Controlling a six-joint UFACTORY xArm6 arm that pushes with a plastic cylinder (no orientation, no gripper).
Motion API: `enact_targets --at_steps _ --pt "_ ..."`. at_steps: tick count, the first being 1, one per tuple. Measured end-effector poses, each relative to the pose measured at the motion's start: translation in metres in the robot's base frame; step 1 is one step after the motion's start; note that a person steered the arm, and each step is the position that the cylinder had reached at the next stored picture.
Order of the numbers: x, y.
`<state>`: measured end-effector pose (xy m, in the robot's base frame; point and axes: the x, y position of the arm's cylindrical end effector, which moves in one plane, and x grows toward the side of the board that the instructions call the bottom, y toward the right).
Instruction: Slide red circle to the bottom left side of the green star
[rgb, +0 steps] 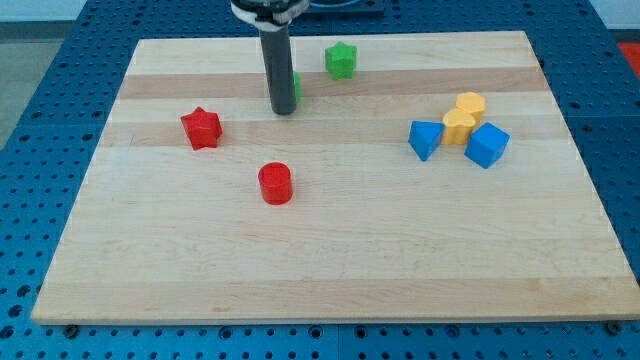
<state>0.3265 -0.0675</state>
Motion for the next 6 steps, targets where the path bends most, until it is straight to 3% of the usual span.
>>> enact_targets --at_steps 1,2,3,4,5,6 --pt "-0.062 0.016" --pt "-0.035 0.020" --pt "0.025 0.017" --pt "0.135 0.031" --pt "0.214 0.019" --pt "0.196 -0.020"
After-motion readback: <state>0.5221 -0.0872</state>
